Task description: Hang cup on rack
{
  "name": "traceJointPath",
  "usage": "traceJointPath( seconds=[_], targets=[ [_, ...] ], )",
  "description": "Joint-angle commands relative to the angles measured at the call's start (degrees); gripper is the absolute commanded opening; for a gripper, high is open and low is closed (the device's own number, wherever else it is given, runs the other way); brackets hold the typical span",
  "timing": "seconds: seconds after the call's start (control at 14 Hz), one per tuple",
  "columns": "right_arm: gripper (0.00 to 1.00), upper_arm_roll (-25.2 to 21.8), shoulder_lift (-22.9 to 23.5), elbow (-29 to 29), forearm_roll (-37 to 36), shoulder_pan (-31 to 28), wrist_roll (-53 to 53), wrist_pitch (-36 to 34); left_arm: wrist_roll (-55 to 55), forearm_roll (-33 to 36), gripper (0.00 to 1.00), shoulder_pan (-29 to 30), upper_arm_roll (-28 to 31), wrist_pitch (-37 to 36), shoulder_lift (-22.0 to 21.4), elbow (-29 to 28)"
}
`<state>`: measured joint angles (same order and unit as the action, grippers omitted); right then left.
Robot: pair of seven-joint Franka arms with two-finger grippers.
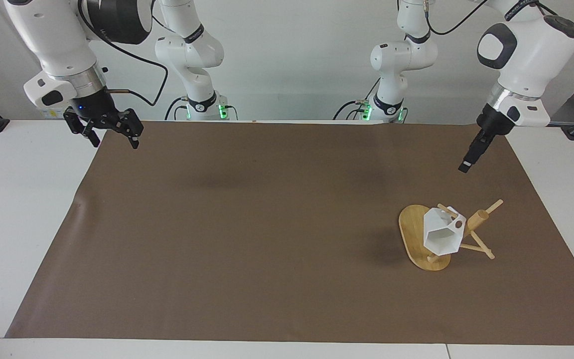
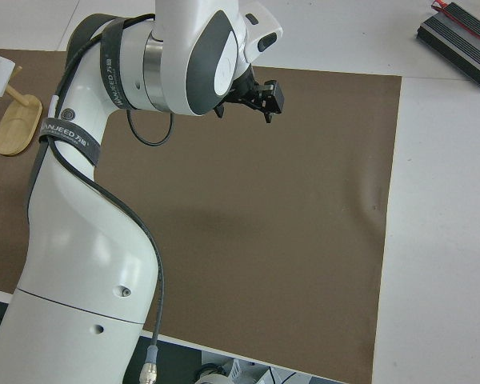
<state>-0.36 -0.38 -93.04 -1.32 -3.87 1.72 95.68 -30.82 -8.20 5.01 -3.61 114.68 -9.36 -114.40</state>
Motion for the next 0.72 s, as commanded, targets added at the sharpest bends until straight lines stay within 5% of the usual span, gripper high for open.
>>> traceJointPath(
  seconds=[0.0, 0.29, 0.5, 0.64],
  targets=[
    [1.0, 0.1, -1.2, -1.3, 0.3, -0.2, 1.1, 0.1, 16.6, 5.8, 1.0, 0.3, -0.3, -4.1, 0.0, 1.5],
    [1.0, 0.1, -1.2, -1.3, 0.3, -0.2, 1.1, 0.1, 30.3, 9.7, 1.0, -0.1, -0.4, -10.1, 0.3, 4.4],
    [1.0, 0.1, -1.2, -1.3, 0.3, -0.2, 1.1, 0.1, 31.6, 9.7, 1.0, -0.3, -0.7, -19.8, 4.5, 14.4],
    [1.0, 0.1, -1.2, -1.3, 0.3, -0.2, 1.1, 0.1, 31.6, 9.7, 1.0, -0.8, -1.0, -21.3, 5.3, 16.0]
  ],
)
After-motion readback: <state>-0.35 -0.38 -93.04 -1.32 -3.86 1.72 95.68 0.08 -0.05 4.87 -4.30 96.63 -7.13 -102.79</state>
